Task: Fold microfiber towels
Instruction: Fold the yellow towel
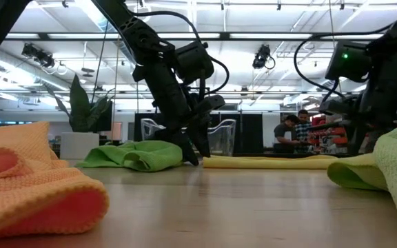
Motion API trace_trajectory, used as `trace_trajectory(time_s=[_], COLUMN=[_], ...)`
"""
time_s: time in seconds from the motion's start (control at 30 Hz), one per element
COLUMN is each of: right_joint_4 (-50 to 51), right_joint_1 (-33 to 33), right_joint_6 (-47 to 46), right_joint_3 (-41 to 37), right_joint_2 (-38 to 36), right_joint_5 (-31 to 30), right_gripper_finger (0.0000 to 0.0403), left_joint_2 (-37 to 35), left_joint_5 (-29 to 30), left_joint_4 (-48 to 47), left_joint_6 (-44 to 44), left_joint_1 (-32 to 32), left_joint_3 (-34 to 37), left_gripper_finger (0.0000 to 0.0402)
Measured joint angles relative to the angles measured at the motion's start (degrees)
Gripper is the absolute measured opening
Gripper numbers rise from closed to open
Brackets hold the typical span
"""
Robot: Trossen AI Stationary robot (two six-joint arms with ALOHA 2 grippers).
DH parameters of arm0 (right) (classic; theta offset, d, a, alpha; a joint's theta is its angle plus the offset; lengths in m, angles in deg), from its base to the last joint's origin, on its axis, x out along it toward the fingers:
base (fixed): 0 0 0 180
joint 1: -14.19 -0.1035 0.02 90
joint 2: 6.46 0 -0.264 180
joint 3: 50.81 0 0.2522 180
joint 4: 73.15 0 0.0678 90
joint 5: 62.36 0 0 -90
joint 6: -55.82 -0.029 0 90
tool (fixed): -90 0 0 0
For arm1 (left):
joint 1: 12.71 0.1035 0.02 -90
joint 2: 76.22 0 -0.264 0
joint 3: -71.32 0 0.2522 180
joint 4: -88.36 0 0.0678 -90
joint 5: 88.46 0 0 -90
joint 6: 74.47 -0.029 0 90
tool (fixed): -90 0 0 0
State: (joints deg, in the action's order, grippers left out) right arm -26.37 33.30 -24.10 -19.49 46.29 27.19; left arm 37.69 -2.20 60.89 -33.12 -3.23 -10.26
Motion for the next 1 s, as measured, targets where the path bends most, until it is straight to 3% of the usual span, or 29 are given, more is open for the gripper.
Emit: trace_trajectory(time_s=[0.4,1.0], right_joint_4=[-4.5,-2.7], right_joint_1=[0.0,-0.2], right_joint_6=[-0.6,2.2], right_joint_3=[-2.9,-3.3], right_joint_2=[-0.3,-4.5], right_joint_5=[-1.9,-7.4], right_gripper_finger=[0.0109,0.0109], left_joint_2=[0.0,0.0], left_joint_5=[-0.2,-0.2], left_joint_4=[0.0,-1.4], left_joint_6=[0.0,-2.0], left_joint_1=[0.1,0.1], left_joint_3=[0.0,0.0], left_gripper_finger=[0.0154,0.0144])
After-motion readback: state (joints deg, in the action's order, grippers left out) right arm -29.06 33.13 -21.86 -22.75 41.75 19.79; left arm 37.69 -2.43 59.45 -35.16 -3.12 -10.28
